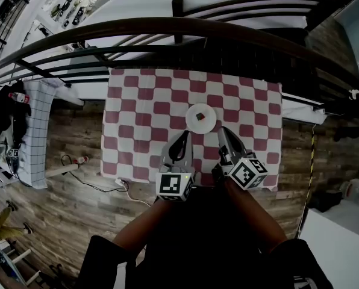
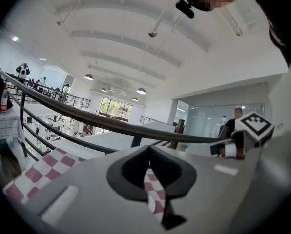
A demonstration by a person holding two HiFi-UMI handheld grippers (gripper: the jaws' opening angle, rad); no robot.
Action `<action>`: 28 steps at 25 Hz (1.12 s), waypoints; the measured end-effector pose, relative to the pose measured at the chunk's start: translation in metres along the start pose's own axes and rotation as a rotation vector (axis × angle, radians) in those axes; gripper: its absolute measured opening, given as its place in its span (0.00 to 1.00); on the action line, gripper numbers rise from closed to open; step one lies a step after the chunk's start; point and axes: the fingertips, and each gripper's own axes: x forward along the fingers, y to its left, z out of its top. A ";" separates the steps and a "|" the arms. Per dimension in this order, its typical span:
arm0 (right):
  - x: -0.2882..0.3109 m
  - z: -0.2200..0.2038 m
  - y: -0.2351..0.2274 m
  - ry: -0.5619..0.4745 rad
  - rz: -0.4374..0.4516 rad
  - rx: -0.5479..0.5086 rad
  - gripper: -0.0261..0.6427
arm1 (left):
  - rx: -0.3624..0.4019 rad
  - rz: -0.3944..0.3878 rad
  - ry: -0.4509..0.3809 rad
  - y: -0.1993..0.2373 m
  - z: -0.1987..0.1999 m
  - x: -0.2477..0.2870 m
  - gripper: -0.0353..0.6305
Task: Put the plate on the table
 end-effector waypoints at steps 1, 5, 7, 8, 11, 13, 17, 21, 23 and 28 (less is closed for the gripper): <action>-0.002 0.003 0.004 -0.005 0.003 -0.029 0.04 | 0.003 -0.003 -0.003 -0.002 0.002 0.000 0.07; -0.010 0.014 0.014 -0.020 -0.013 -0.149 0.04 | 0.023 -0.022 -0.013 -0.014 0.012 0.002 0.07; -0.014 0.019 0.020 -0.027 -0.021 -0.214 0.04 | 0.026 -0.028 -0.020 -0.018 0.013 0.003 0.07; -0.015 0.021 0.024 -0.034 -0.020 -0.244 0.04 | 0.030 -0.031 -0.023 -0.019 0.014 0.004 0.07; -0.019 0.024 0.034 -0.052 -0.018 -0.328 0.04 | 0.040 -0.037 -0.024 -0.021 0.015 0.005 0.07; -0.022 0.023 0.039 -0.049 -0.029 -0.370 0.04 | 0.040 -0.040 -0.026 -0.022 0.013 0.003 0.07; -0.023 0.017 0.042 -0.029 -0.063 -0.445 0.04 | 0.050 -0.045 -0.034 -0.023 0.019 0.003 0.07; -0.026 0.018 0.047 -0.037 -0.066 -0.474 0.04 | 0.046 -0.039 -0.028 -0.024 0.020 0.001 0.07; -0.026 0.018 0.051 -0.043 -0.067 -0.481 0.03 | 0.049 -0.042 -0.028 -0.024 0.020 -0.001 0.07; -0.027 0.016 0.054 -0.046 -0.066 -0.497 0.03 | 0.054 -0.046 -0.030 -0.024 0.017 -0.003 0.07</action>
